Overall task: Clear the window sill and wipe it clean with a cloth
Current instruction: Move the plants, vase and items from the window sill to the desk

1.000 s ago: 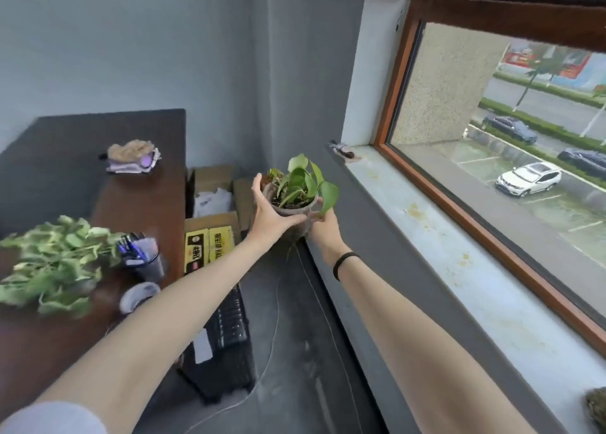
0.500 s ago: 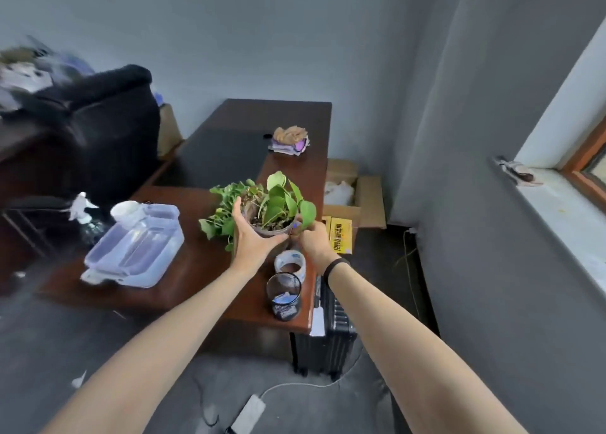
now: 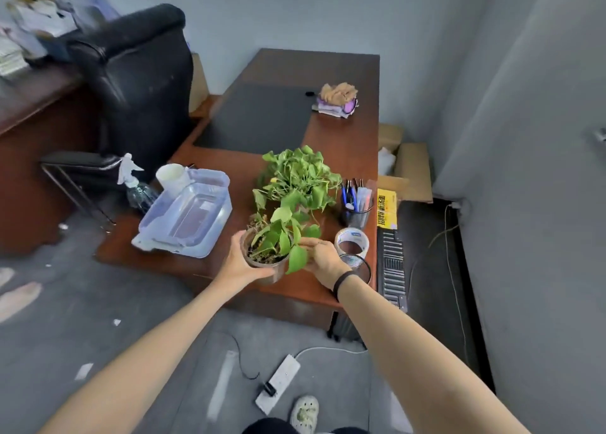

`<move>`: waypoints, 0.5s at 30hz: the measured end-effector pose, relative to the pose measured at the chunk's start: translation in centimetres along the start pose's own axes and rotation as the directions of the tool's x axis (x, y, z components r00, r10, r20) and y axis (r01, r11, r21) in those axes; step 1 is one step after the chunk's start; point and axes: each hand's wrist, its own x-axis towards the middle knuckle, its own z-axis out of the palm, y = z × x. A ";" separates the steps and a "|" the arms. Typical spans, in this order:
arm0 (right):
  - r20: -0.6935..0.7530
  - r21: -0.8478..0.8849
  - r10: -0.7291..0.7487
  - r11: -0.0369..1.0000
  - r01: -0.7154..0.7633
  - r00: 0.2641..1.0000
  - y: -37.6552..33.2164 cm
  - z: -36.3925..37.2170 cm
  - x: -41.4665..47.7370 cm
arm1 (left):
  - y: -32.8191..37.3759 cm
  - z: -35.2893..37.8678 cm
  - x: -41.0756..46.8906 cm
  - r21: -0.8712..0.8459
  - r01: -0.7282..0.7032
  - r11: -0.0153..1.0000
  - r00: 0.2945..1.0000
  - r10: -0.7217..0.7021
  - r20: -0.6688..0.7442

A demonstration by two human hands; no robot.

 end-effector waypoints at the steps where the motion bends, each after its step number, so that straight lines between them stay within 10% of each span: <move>1: 0.016 -0.004 0.018 1.000 -0.018 1.000 0.2 0.3 0.2 | -0.6 -0.1 -0.3 -0.007 0.005 1.000 1.000 -0.005 0.012; 15: -0.044 0.140 0.100 0.986 -0.093 0.994 1.3 3.0 1.9 | -3.6 3.0 -2.0 -0.168 0.237 0.957 0.954 -0.262 -0.147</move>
